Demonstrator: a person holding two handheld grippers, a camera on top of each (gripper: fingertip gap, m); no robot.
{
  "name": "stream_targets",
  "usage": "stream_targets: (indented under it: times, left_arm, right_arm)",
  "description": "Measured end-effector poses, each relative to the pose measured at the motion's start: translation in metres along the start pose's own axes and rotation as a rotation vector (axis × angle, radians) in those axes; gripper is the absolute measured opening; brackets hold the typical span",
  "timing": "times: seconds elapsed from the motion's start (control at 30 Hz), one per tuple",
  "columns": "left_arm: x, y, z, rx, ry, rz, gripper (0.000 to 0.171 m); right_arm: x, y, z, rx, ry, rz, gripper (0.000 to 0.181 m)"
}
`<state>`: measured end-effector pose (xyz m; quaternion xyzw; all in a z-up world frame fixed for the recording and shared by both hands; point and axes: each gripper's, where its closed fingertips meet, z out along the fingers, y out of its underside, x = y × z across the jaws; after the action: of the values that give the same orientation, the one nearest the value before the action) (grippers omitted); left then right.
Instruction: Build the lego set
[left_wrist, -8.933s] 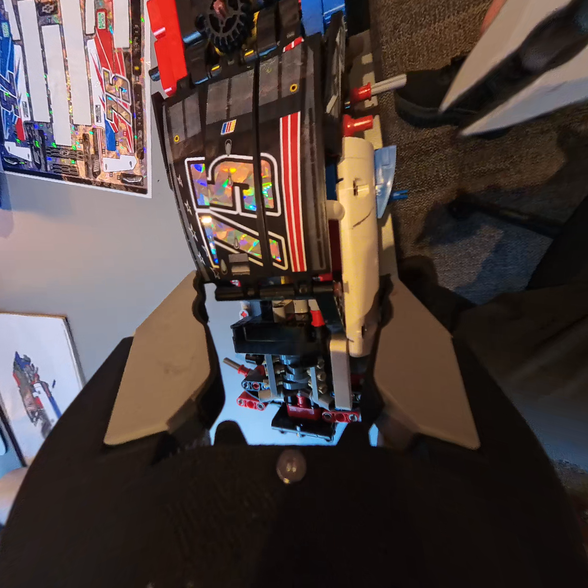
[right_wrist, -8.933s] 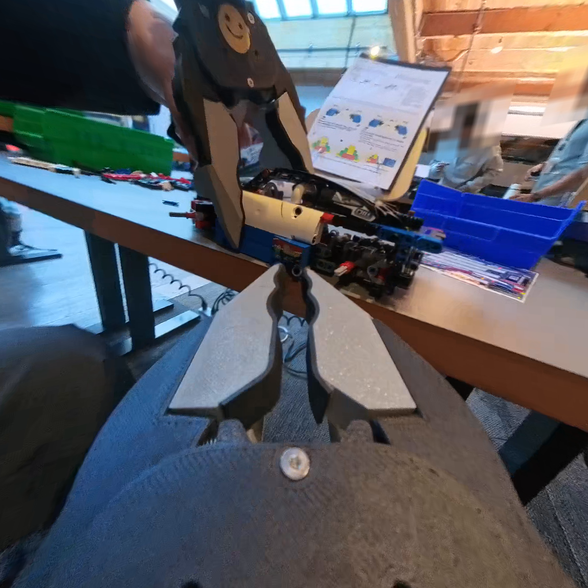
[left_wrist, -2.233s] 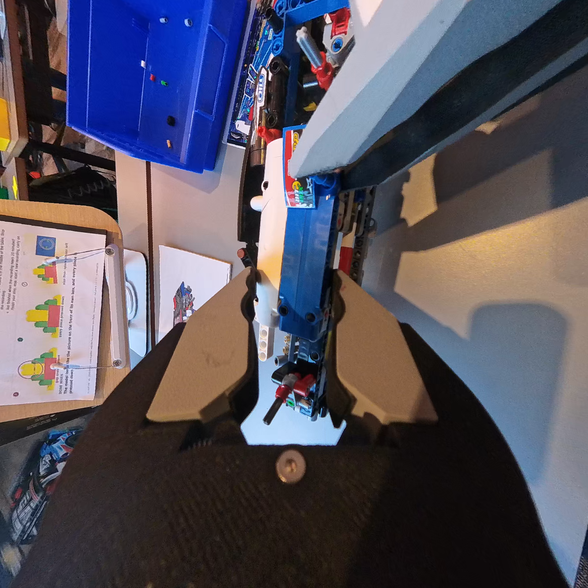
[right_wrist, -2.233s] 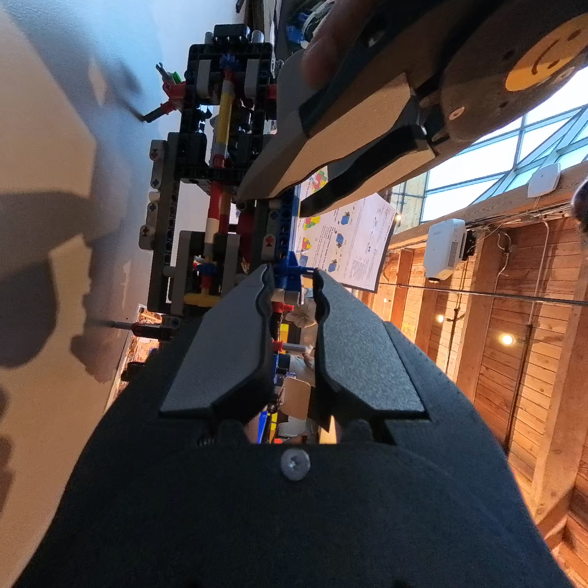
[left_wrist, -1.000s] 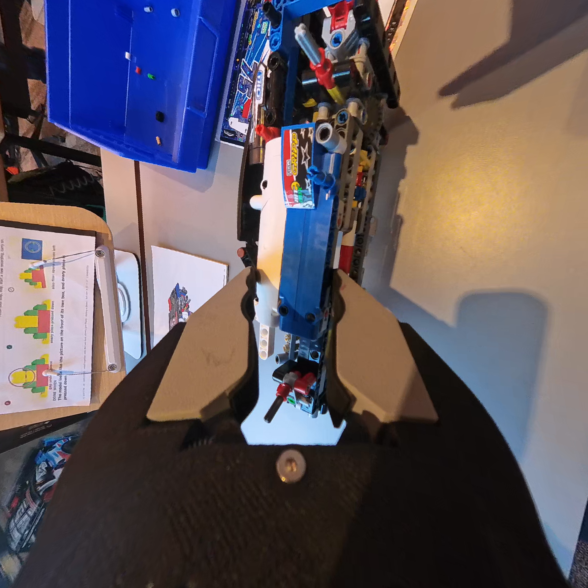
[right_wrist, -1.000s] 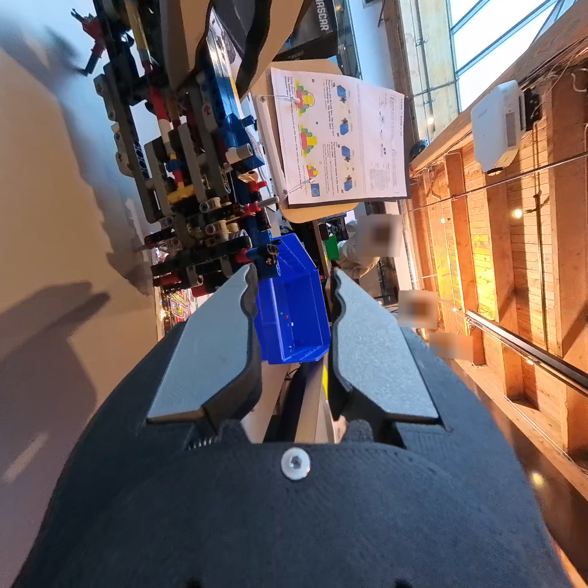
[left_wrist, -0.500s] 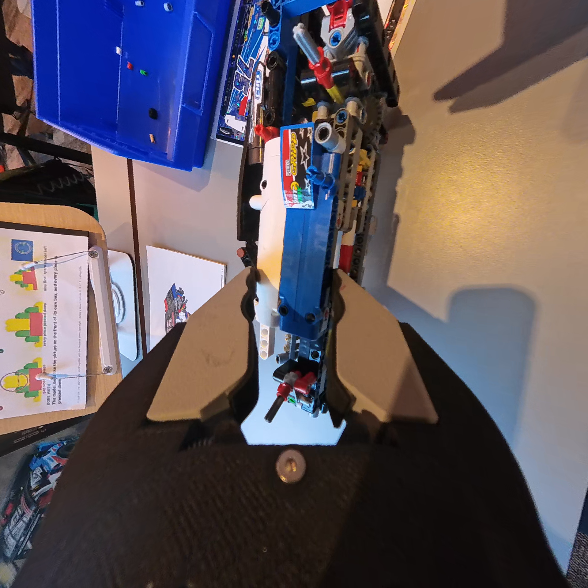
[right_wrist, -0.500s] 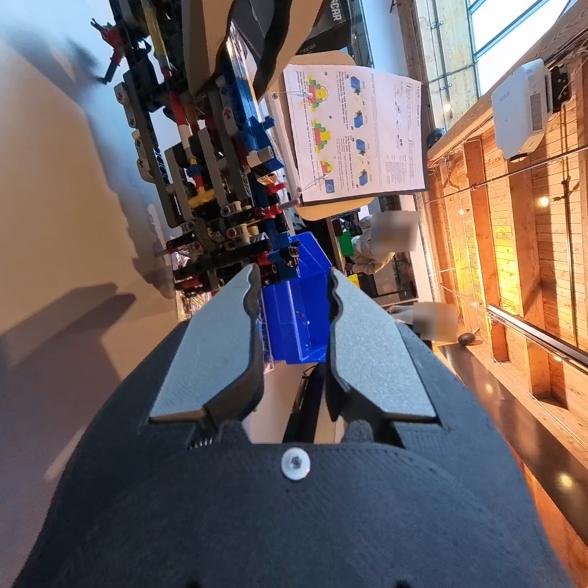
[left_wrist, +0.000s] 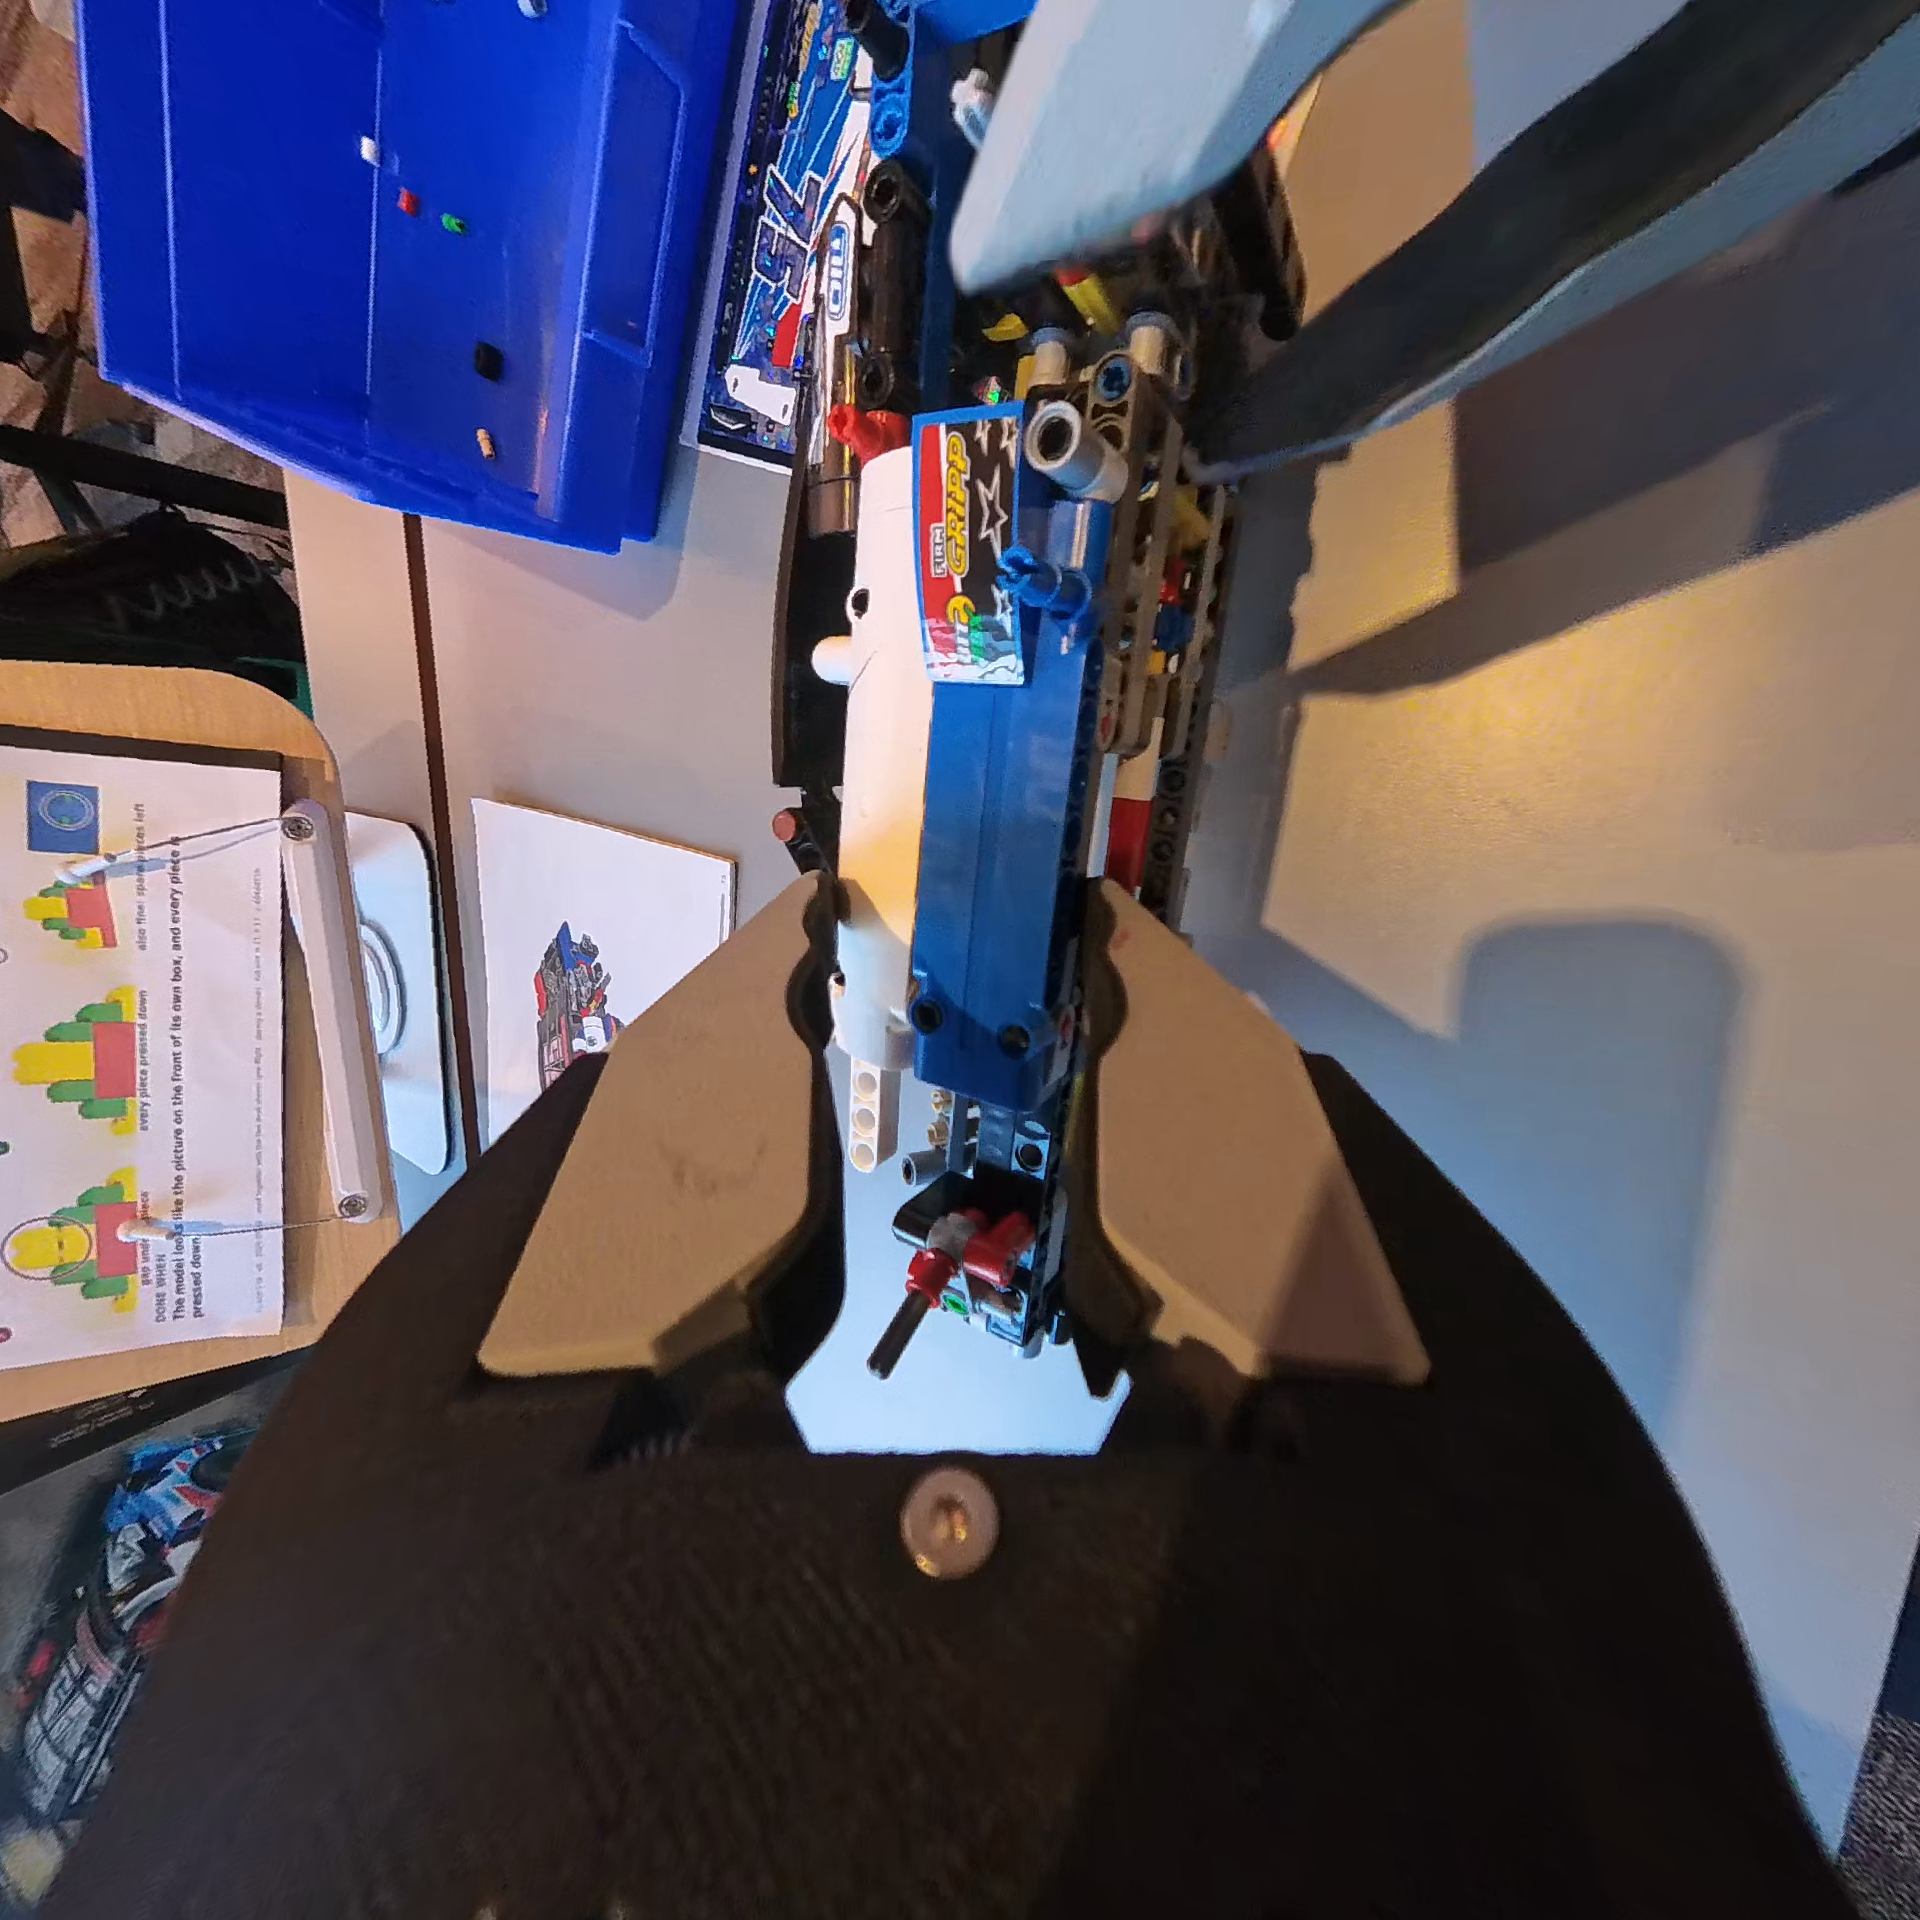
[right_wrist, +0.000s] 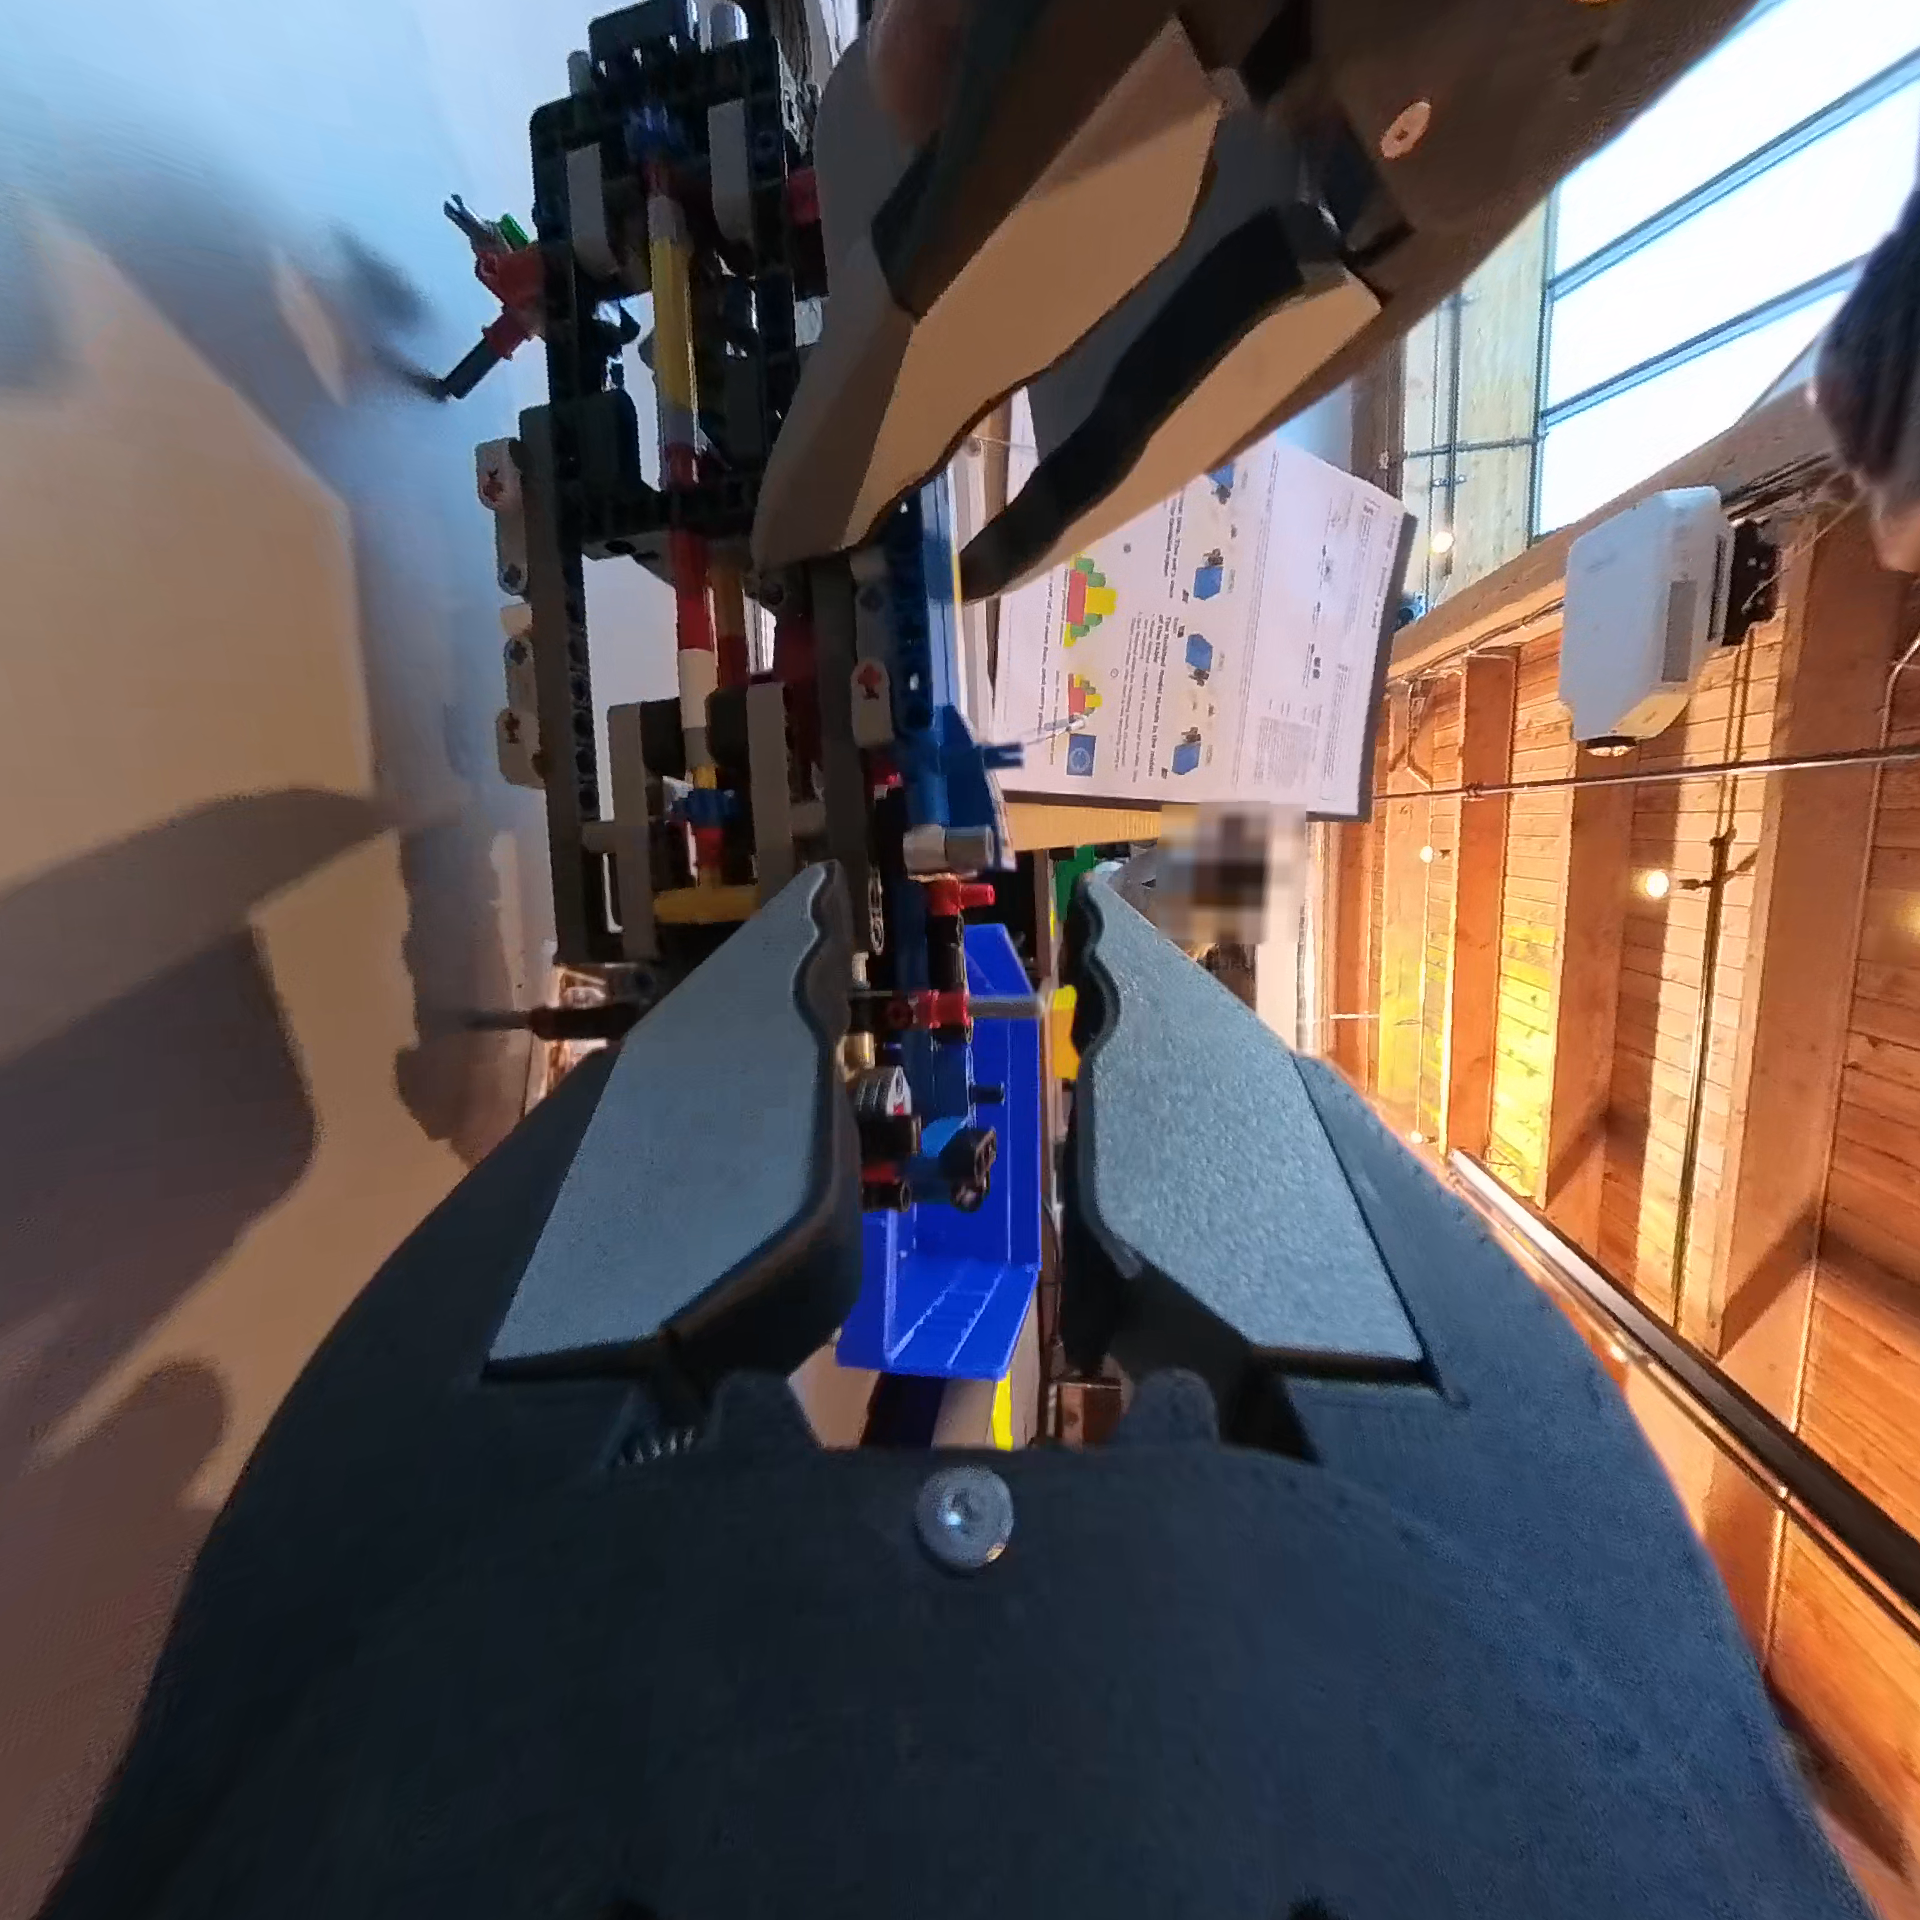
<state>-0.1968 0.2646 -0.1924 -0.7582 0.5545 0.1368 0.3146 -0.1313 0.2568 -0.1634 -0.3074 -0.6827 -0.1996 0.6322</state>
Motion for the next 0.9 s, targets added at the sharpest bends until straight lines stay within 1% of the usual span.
stream_targets:
  times: [0.17,0.27,0.37,0.43,0.53,0.63,0.8,0.9]
  left_arm:
    - [-0.001,0.000,0.000,0.009,0.005,-0.003,0.044]
    - [0.000,0.000,0.000,0.010,0.004,-0.003,0.044]
    - [-0.001,0.000,0.000,0.011,0.005,-0.007,0.043]
    - [-0.001,0.000,0.001,0.009,0.004,-0.006,0.044]
    - [-0.001,0.000,0.001,0.010,0.006,-0.003,0.044]
    - [-0.001,0.000,0.000,0.005,0.006,0.004,0.044]
    - [0.000,0.000,0.000,0.003,0.008,0.006,0.044]
    - [0.000,0.000,0.000,0.002,0.008,0.005,0.044]
  right_arm:
    - [-0.001,-0.015,0.010,0.032,0.011,-0.085,0.037]
    - [-0.002,-0.017,0.017,0.031,0.001,-0.119,0.037]
    - [-0.003,-0.021,0.020,0.044,-0.010,-0.146,0.031]
    - [-0.004,-0.022,0.021,0.047,-0.008,-0.167,0.031]
    - [-0.003,-0.022,0.021,0.058,-0.020,-0.150,0.030]
    - [0.000,-0.019,0.017,0.071,-0.031,-0.123,0.024]
    - [0.000,-0.018,0.016,0.069,-0.015,-0.169,0.022]
    - [0.001,-0.018,0.017,0.075,-0.012,-0.177,0.024]
